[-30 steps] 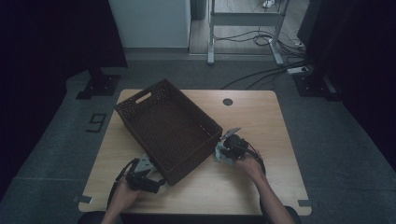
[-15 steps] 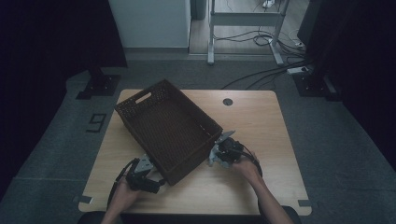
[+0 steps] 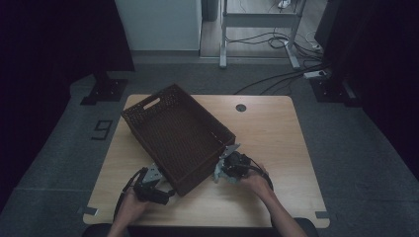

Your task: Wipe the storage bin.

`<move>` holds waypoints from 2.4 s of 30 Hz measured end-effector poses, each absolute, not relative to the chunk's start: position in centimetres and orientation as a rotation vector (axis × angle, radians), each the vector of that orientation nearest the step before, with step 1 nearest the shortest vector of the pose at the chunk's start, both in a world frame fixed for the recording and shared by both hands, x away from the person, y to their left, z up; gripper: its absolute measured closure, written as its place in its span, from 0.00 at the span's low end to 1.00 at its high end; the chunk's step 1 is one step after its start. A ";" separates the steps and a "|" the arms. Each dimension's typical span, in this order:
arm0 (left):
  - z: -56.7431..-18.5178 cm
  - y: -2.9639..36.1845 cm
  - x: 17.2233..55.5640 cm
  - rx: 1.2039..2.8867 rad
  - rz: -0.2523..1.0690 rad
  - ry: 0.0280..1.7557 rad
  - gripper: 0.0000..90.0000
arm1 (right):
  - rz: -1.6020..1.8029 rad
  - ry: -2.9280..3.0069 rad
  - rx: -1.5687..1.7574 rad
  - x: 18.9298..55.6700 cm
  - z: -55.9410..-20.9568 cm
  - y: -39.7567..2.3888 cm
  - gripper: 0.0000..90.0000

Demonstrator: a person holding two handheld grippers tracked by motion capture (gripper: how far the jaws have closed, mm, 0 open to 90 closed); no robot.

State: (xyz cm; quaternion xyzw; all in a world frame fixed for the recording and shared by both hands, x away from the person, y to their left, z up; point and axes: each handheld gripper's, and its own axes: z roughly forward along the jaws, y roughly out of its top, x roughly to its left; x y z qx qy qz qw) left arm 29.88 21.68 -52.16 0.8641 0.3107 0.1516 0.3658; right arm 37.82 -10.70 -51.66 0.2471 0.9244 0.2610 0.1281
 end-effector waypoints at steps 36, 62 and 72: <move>-52.1 21.6 29.9 2.224 0.400 0.800 0.02 | 0.840 2.796 0.476 33.9 -51.1 -5.8 0.80; -52.1 21.5 29.8 2.220 0.401 0.792 0.02 | 0.907 2.863 0.318 31.3 -51.4 -2.1 0.79; -52.2 21.5 29.8 2.219 0.394 0.794 0.02 | 0.923 2.878 0.264 30.4 -51.5 -0.9 0.79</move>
